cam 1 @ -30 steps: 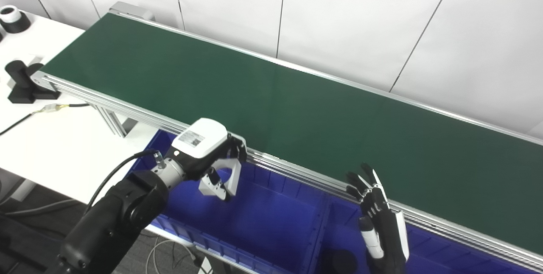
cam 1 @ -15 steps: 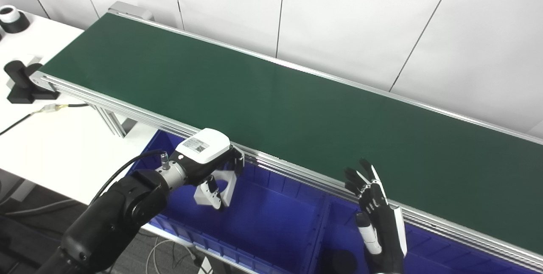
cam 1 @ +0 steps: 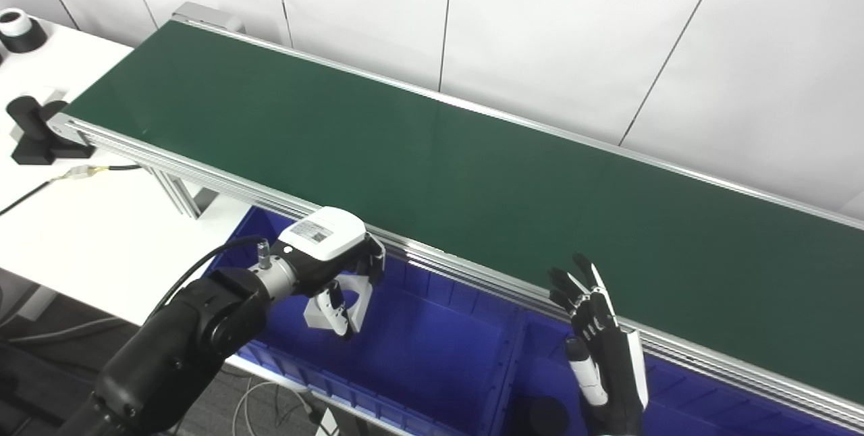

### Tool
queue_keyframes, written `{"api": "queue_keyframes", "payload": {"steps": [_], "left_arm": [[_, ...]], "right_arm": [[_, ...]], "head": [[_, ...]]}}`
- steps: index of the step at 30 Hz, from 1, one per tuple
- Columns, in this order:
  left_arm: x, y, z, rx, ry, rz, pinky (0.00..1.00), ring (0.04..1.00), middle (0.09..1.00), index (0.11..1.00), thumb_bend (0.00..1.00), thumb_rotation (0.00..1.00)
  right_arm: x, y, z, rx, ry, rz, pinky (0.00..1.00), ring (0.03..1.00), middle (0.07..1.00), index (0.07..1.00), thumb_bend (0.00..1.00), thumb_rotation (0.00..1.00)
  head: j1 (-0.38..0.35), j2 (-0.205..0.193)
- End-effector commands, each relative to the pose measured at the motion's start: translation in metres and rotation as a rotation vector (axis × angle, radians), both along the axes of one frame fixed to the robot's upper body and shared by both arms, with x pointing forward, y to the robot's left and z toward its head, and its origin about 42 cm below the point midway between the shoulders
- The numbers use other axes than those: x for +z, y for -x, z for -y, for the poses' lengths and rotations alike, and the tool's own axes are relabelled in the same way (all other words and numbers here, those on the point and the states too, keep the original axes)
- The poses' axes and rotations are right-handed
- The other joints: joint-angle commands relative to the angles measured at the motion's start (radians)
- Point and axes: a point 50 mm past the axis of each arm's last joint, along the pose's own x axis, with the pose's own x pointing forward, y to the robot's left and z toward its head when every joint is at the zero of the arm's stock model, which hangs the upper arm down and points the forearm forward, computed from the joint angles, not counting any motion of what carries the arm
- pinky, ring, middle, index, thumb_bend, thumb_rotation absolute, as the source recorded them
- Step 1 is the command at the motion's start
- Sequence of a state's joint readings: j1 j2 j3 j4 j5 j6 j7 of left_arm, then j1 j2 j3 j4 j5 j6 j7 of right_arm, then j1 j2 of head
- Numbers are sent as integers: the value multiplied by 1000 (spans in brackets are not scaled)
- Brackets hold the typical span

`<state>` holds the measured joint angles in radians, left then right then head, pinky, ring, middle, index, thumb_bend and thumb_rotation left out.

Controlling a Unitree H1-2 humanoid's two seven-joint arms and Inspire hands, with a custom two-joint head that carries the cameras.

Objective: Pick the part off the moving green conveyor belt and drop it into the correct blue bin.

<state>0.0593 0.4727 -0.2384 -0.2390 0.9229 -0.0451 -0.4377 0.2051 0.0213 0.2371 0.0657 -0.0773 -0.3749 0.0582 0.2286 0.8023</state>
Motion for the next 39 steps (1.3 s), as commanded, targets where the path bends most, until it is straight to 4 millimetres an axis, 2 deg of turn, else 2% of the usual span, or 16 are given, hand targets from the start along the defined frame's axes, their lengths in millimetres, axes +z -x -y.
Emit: {"api": "queue_keyframes", "payload": {"steps": [1,18,22,25,26,27,30,31,32,33,34,35,36,37,39], "left_arm": [[17,-7,-4,-7,-12,57,465,568,629,611,1000,218],[16,-6,-4,-1,-7,47,466,566,627,611,1000,246],[18,-4,-4,0,12,47,467,564,624,614,1000,245],[35,4,2,-13,72,57,463,565,626,612,1000,297],[42,8,4,-17,102,57,462,564,626,613,1000,311],[48,10,6,-17,129,50,454,558,624,615,997,327],[63,21,12,-28,243,28,435,542,611,618,969,332],[66,23,13,-30,267,19,432,541,610,623,952,347],[71,26,16,-33,318,13,431,541,609,626,943,354],[73,28,18,-34,351,8,425,539,607,623,925,363],[76,28,22,-34,396,4,423,539,607,622,919,366],[77,29,24,-33,426,0,422,537,609,622,908,370],[78,27,27,-35,462,-5,422,534,608,624,897,372],[78,26,29,-37,487,-8,418,528,605,629,879,374],[75,21,32,-29,551,-18,425,524,601,636,865,369]], "right_arm": [[12,-4,-5,5,-23,59,821,860,827,943,809,824],[12,-4,-5,6,-19,58,821,859,828,942,819,825],[12,-3,-6,7,-23,59,824,858,828,943,806,820],[12,-1,-10,11,-21,48,832,860,826,935,816,810],[11,-1,-12,12,-19,44,832,859,823,931,828,808],[11,-1,-14,13,-19,41,830,856,819,923,849,803],[10,-1,-22,13,-23,37,829,852,811,914,872,794],[10,-1,-24,13,-23,37,833,851,810,913,875,793],[9,-1,-28,13,-29,33,834,851,809,912,876,793],[8,-1,-31,12,-32,31,838,850,808,911,887,789],[6,-1,-34,13,-35,24,839,850,807,910,890,788],[5,-1,-37,13,-37,20,845,850,809,911,898,787],[2,-1,-40,15,-36,15,845,851,812,911,895,784],[0,0,-42,16,-36,13,841,852,816,912,881,776],[-4,1,-49,20,-29,1,842,857,822,915,876,776]], "head": [[-2,1],[-4,1],[-29,1],[-123,11],[-181,14],[-181,14],[-283,10],[-283,10],[-339,1],[-347,-1],[-391,-15],[-391,-15],[-435,-32],[-435,-32],[-512,-62]]}}
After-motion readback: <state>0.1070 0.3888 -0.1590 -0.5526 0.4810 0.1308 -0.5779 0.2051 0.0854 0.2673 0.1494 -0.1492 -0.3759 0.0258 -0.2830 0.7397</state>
